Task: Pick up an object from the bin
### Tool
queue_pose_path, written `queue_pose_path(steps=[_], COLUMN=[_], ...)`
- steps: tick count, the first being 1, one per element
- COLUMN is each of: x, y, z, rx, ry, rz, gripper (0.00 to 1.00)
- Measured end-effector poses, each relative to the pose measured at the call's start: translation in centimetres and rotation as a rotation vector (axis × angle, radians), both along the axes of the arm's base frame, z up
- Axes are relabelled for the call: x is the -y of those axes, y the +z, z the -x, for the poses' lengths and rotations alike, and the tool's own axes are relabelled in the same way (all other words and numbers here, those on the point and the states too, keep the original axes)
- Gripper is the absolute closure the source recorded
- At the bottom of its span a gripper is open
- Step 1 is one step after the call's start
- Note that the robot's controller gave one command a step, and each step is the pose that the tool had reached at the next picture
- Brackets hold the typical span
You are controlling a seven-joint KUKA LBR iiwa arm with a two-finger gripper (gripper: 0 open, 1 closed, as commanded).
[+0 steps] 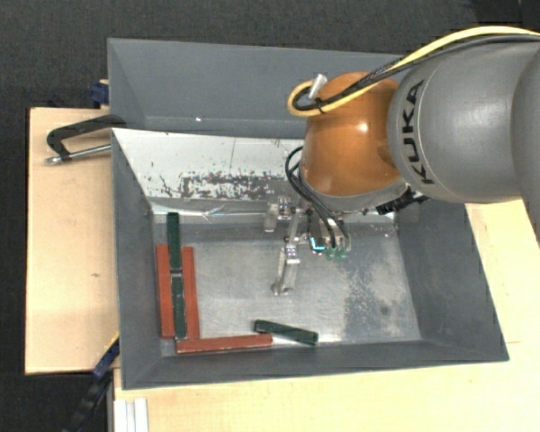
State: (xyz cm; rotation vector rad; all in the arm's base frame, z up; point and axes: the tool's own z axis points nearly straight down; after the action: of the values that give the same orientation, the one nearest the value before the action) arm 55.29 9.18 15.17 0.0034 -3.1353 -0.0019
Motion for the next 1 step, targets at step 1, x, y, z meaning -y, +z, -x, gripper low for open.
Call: queue_pose_path(steps=[1], x=[0.03], y=[0.41], z=[-0.2], rx=[0.008], ry=[-0.001], rz=[-0.001], gripper=[0.0])
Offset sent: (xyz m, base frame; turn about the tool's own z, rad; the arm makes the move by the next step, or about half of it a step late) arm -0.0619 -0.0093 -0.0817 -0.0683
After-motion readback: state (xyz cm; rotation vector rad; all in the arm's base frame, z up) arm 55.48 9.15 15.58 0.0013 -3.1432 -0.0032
